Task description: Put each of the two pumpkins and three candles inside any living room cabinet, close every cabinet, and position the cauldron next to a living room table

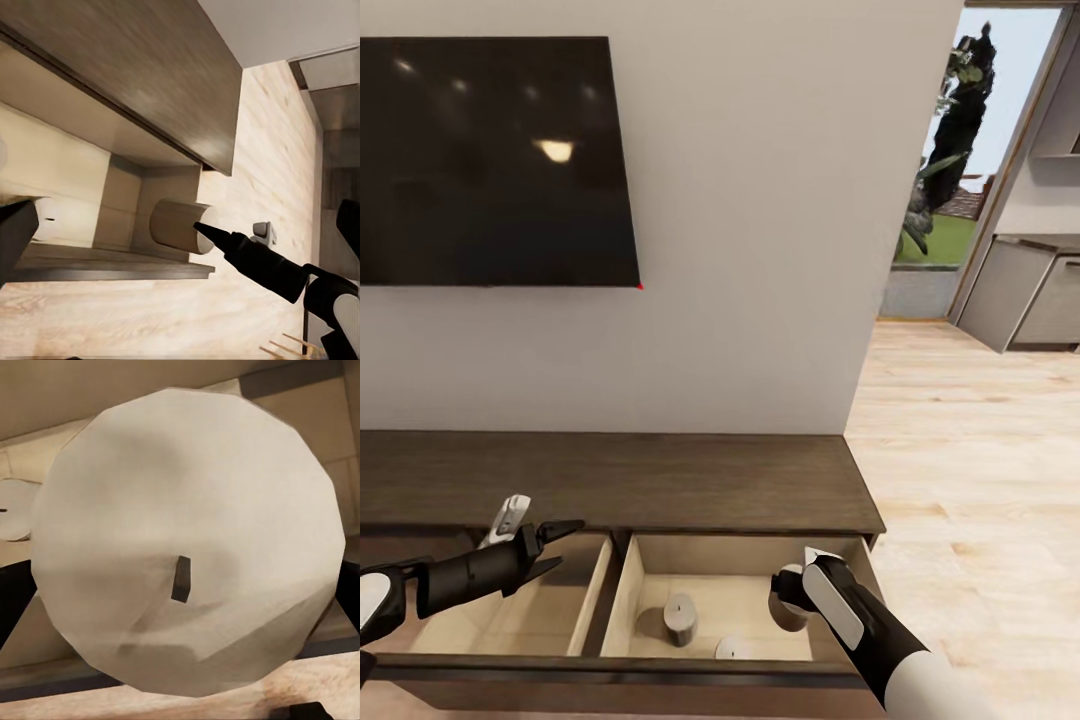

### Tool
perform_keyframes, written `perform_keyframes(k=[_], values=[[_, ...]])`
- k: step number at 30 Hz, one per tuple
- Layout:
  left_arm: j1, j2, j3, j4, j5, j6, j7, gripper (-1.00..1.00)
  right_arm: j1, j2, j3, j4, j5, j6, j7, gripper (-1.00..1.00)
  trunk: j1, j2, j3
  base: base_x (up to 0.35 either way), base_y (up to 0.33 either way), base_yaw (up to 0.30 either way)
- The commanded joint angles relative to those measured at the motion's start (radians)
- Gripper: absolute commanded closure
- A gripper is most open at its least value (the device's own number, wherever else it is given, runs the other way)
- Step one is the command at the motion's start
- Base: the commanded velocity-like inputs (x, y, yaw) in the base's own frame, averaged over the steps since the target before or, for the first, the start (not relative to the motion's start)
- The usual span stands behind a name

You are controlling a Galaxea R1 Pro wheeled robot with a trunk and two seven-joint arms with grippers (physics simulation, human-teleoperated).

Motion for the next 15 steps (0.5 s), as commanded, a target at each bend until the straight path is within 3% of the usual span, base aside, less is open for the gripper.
perform_keyframes(k=[1,2,5,9,12,15], values=[[-0.001,0.000,-0.002,-0.001,0.017,0.004,0.009,-1.00,-0.001,0.000,0.003,-0.001,-0.009,0.000,-0.010,1.00,0.004,-0.008,-0.004,0.000,0.000,0.000],[-0.001,0.000,-0.004,-0.001,0.032,0.004,0.009,-1.00,-0.001,0.000,0.003,-0.001,-0.009,0.000,-0.010,1.00,0.008,-0.015,-0.007,0.000,0.000,0.000],[-0.001,0.003,-0.007,-0.001,0.132,0.004,0.008,-1.00,-0.001,0.000,0.003,-0.001,-0.009,0.000,-0.010,1.00,0.019,-0.036,-0.017,0.000,0.000,0.000],[0.004,0.022,-0.023,-0.003,0.231,0.005,0.006,-1.00,-0.001,0.000,0.003,-0.001,-0.009,0.000,-0.009,1.00,0.035,-0.064,-0.029,0.000,0.000,0.000],[0.007,0.031,-0.028,-0.004,0.275,0.005,-0.039,-1.00,-0.001,0.000,0.003,-0.001,-0.009,0.000,-0.009,1.00,0.046,-0.085,-0.039,0.000,0.000,0.000],[0.024,0.043,-0.030,-0.005,0.288,0.005,-0.109,-1.00,-0.001,0.000,0.003,-0.001,-0.009,0.000,-0.009,1.00,0.058,-0.106,-0.048,0.000,0.000,0.000]])
